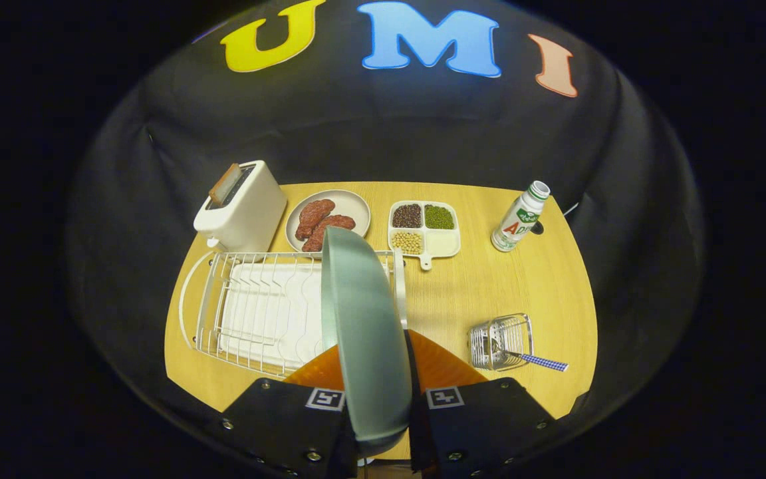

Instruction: Take the plate from the dish rack, then take the spoon from the basket and place it into the plate.

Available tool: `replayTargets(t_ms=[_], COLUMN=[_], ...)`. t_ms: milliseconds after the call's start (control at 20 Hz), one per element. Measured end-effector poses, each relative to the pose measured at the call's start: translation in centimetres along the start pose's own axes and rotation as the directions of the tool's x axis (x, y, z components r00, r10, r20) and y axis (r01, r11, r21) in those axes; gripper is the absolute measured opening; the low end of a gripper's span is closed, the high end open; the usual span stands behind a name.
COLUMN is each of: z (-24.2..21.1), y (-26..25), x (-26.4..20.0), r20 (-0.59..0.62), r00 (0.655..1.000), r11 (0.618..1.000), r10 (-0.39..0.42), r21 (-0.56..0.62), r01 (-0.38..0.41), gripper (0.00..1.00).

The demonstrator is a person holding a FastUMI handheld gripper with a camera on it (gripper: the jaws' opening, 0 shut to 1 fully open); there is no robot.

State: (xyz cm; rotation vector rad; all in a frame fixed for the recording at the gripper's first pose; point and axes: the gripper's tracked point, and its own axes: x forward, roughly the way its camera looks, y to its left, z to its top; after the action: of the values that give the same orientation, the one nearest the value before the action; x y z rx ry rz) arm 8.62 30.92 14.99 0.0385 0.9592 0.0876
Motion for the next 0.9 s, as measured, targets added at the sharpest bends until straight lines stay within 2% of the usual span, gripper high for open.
replayTargets(t_ms=[200,500,750,900], z=[-3.4,-7.6,-13.0,-16.9], y=[-4.4,-8.0,-9.2,-9.4], x=[-1.7,-3.4,-3.0,-1.1], r20=[-0.028,-0.038,-0.075,-0.128], r00=[0.999,0.988,0.971,0.954], r11=[0.996,0.977,0.963,0.948], r10=[0.042,0.148,0.228,0.27], r21=[0.083,0.16,0.166,0.208], r01=[-0.04,-0.14,-0.214,-0.24], gripper=[0.29,0.29,0.29,0.29])
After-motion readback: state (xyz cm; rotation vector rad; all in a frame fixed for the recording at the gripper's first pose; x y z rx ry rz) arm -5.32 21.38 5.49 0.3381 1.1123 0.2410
